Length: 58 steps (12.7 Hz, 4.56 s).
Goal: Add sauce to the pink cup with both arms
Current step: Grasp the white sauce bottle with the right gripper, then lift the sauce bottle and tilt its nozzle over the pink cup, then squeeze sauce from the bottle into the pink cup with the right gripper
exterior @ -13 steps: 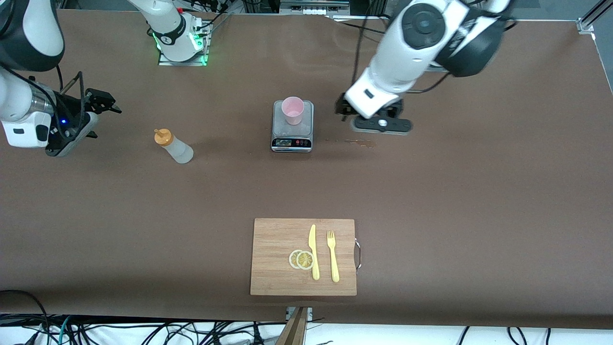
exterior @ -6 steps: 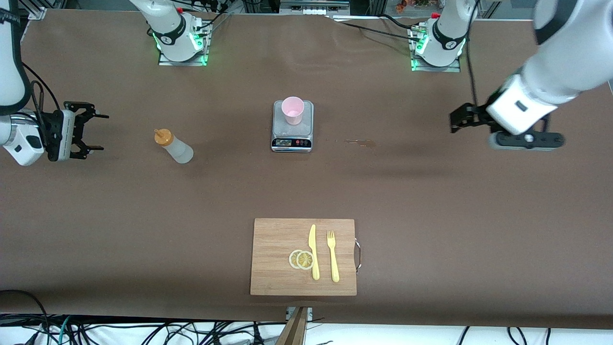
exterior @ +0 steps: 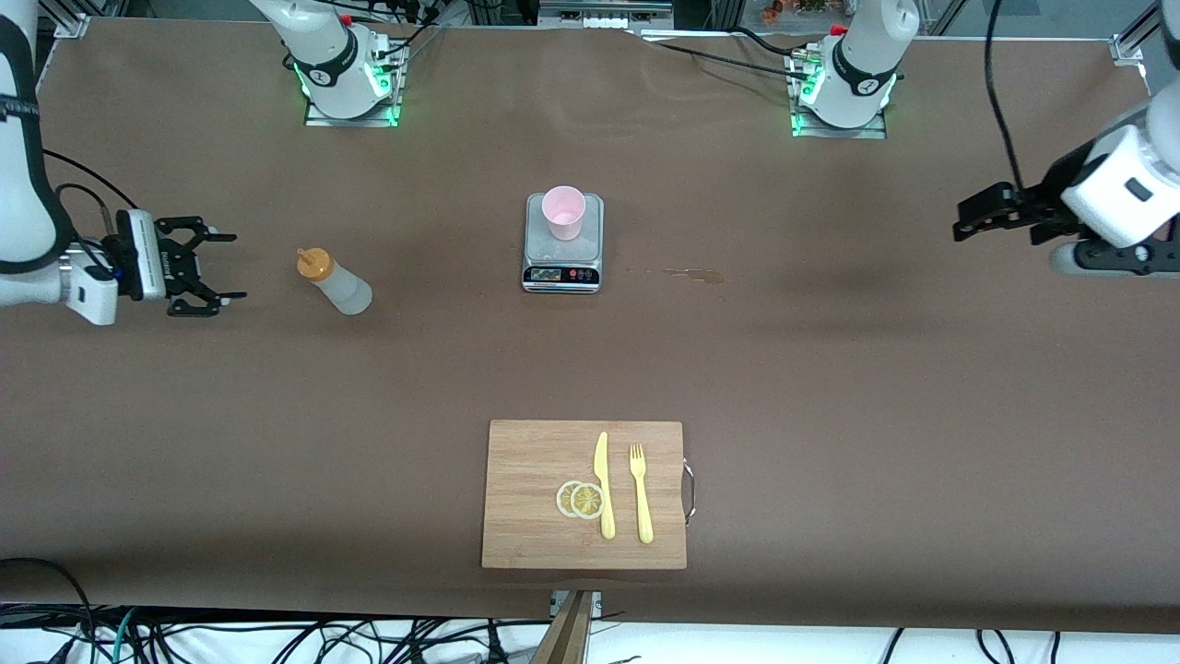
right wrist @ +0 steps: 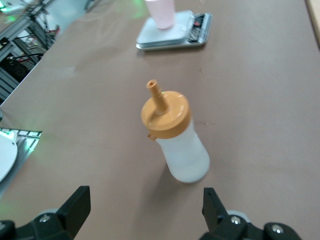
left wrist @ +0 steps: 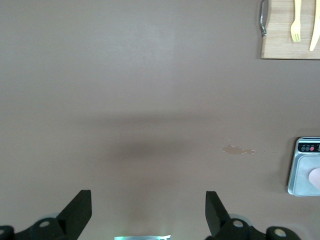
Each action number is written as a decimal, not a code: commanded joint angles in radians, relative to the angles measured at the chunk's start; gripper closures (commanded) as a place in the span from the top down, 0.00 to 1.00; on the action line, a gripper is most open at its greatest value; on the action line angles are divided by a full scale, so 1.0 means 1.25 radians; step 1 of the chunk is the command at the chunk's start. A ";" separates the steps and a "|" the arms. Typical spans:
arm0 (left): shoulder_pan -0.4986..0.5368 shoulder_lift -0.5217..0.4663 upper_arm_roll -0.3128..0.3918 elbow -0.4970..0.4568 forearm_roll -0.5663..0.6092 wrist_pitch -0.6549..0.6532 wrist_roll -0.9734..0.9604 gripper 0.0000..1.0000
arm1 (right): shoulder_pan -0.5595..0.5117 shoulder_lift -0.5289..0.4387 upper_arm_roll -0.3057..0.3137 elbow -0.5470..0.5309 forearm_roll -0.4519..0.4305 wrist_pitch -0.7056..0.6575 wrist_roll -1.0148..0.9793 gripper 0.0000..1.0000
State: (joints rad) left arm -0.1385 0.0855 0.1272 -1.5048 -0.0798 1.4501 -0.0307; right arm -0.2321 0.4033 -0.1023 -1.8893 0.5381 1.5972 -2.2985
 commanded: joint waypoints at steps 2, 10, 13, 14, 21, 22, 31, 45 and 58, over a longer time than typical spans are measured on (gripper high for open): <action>0.003 -0.001 0.036 0.012 0.010 -0.030 0.059 1.00 | -0.007 0.064 -0.002 -0.045 0.129 -0.008 -0.165 1.00; 0.010 0.030 0.036 0.031 0.009 -0.029 0.074 1.00 | -0.006 0.162 0.012 -0.072 0.295 -0.036 -0.234 1.00; 0.006 0.042 0.033 0.054 0.010 -0.029 0.072 1.00 | -0.005 0.176 0.040 -0.075 0.336 -0.052 -0.245 1.00; 0.006 0.047 0.033 0.055 0.010 -0.027 0.072 1.00 | -0.005 0.177 0.049 -0.081 0.350 -0.052 -0.246 1.00; 0.006 0.049 0.033 0.061 0.010 -0.027 0.074 1.00 | -0.003 0.188 0.067 -0.096 0.383 -0.054 -0.252 0.28; 0.006 0.049 0.033 0.063 0.010 -0.027 0.074 1.00 | -0.002 0.183 0.077 -0.096 0.389 -0.052 -0.249 0.14; 0.004 0.049 0.032 0.063 0.010 -0.027 0.072 1.00 | 0.251 -0.164 0.078 -0.172 0.218 0.242 0.259 0.04; 0.006 0.049 0.031 0.063 0.009 -0.027 0.074 1.00 | 0.545 -0.286 0.230 -0.286 -0.216 0.445 1.014 0.04; 0.006 0.049 0.031 0.061 0.007 -0.027 0.072 1.00 | 0.684 -0.175 0.268 -0.186 -0.487 0.394 1.371 0.04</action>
State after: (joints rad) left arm -0.1336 0.1301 0.1677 -1.4609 -0.0798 1.4310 0.0424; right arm 0.6046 0.1562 0.2325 -2.1801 -0.0217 2.1493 -0.6275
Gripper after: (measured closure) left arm 0.000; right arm 0.749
